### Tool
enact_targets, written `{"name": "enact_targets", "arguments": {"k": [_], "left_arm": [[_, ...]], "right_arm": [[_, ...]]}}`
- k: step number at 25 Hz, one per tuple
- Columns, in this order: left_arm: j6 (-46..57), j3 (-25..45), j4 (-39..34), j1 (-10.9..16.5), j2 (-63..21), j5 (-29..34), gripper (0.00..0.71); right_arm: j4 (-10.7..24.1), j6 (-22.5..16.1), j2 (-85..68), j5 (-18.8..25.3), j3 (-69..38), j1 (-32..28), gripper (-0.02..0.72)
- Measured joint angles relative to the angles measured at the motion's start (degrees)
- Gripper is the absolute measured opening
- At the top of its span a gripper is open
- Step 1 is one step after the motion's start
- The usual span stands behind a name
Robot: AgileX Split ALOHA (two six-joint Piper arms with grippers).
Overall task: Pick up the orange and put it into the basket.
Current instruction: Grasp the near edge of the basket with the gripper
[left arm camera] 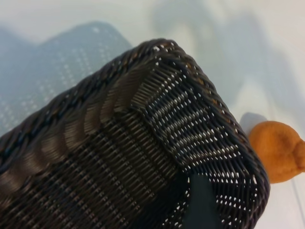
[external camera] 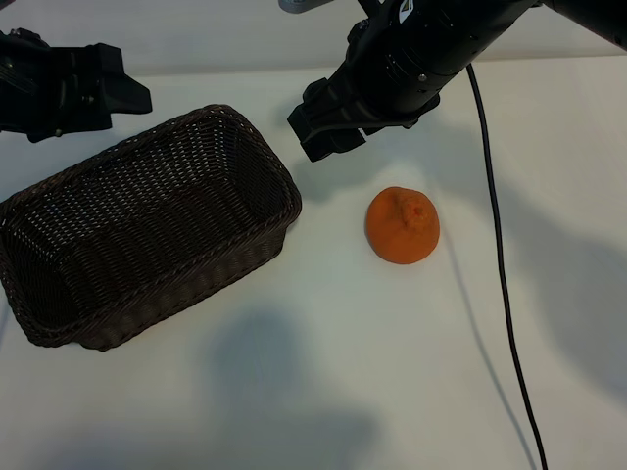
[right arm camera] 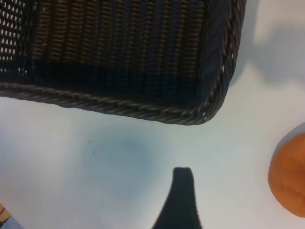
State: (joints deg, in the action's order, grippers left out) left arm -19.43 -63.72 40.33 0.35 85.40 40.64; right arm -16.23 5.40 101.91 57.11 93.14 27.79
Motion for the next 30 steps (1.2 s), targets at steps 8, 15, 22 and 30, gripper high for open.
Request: {"name": "enact_targets", "arguments": {"k": [8,15,22,30], "left_arm": [[5.16,0.15,-8.20,0.00,-4.66,1.24,0.546],[25.52,6.05,-29.16,0.00,-16.57,4.61,0.546],[43.95,15.40,-45.35,0.00,-25.27,8.68,0.546],[50.75,24.36,-50.57,0.00,-27.29,4.57,0.546]], "right_arm": [[0.07,0.00,0.05,0.48,0.00,0.00,0.595],[0.11,1.09,0.05,1.76,0.00,0.00,0.595],[0.11,1.53,0.05,2.39,0.00,0.00,0.595],[0.13,2.21,0.05,2.51,0.00,0.00,0.595]]}}
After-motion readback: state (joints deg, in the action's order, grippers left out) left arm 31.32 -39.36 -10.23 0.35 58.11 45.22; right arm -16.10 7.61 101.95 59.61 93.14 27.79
